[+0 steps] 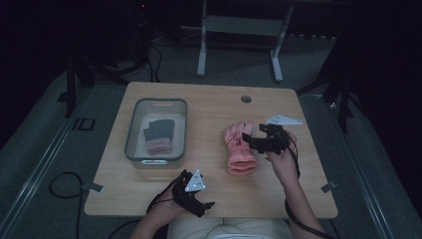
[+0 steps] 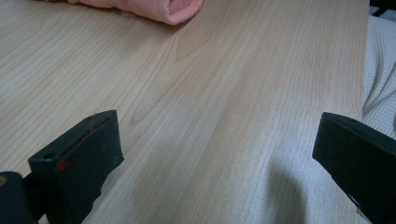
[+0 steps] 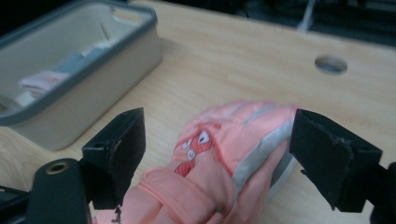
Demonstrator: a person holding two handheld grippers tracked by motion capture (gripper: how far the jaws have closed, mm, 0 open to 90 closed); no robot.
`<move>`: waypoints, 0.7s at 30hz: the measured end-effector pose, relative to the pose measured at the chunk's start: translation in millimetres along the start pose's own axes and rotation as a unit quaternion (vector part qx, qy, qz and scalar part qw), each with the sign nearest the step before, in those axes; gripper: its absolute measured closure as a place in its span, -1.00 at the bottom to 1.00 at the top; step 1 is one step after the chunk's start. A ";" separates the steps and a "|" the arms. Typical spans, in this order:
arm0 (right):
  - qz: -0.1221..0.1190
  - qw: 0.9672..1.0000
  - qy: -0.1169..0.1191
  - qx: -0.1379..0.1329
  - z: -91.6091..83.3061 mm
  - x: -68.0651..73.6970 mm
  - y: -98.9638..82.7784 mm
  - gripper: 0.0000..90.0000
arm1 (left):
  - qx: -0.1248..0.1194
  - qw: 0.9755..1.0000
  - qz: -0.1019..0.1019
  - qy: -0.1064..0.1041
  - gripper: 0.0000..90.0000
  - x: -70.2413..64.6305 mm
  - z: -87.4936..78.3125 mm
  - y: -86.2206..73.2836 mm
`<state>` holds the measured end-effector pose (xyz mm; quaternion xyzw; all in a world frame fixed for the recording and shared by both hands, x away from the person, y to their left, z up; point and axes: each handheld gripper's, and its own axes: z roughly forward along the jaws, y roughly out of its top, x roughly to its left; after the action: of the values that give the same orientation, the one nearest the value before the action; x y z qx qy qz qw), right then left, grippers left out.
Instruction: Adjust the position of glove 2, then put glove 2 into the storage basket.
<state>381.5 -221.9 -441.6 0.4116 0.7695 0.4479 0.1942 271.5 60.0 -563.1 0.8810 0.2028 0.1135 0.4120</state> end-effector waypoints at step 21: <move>-0.012 1.000 0.016 -0.012 -22.9 -30.6 -8.9 -0.71 | -0.064 0.996 -0.066 0.019 -0.90 13.6 -24.7 89.7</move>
<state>380.1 -261.1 -439.3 0.3930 0.7718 0.4613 0.1925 298.2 31.1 -477.7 0.8356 0.2603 0.1154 0.4698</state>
